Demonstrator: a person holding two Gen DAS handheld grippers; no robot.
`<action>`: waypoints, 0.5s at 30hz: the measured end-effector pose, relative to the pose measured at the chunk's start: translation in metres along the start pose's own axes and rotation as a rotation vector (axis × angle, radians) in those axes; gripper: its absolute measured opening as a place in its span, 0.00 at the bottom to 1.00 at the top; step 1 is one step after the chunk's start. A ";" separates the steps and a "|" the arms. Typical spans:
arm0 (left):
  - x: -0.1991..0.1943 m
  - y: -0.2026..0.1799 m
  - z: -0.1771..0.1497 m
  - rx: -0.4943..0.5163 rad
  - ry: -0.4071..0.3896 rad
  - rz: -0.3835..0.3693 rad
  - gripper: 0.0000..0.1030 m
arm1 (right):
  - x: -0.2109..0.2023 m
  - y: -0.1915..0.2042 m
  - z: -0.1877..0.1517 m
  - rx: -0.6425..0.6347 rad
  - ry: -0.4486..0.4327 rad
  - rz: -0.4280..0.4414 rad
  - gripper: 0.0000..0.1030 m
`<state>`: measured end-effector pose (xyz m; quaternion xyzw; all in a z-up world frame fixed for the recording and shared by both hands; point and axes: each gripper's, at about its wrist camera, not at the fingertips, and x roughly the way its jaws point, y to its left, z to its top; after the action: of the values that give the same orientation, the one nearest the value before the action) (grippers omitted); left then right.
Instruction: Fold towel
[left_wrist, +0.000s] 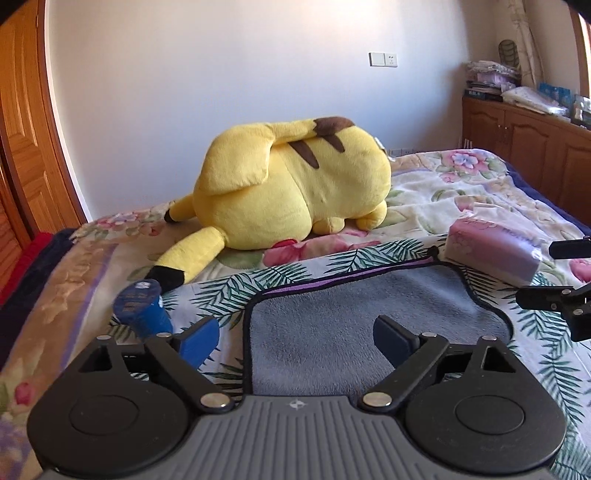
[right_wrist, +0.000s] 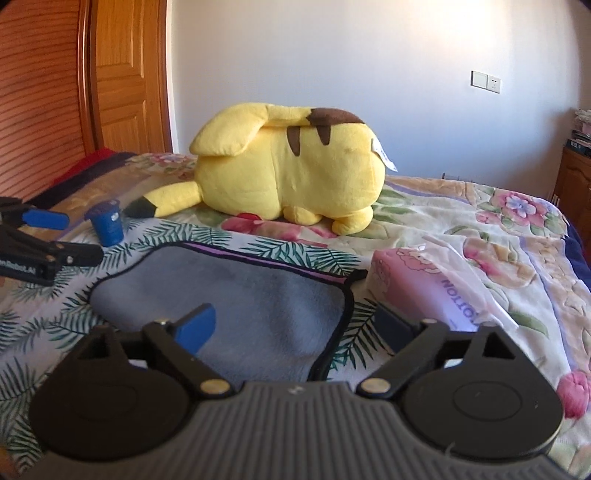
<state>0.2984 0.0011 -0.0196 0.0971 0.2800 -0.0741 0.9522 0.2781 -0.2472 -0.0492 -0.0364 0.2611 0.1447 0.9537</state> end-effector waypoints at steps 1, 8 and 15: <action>-0.005 0.000 0.001 0.003 -0.004 0.002 0.75 | -0.003 0.000 0.000 0.006 0.000 -0.005 0.97; -0.033 0.004 0.003 -0.024 -0.014 -0.009 0.80 | -0.030 0.007 0.002 0.009 -0.031 -0.016 0.97; -0.064 0.000 0.008 -0.024 -0.041 -0.016 0.81 | -0.059 0.014 0.013 -0.003 -0.062 -0.014 1.00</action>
<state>0.2490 0.0046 0.0225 0.0816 0.2619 -0.0803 0.9583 0.2319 -0.2475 -0.0077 -0.0350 0.2311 0.1392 0.9623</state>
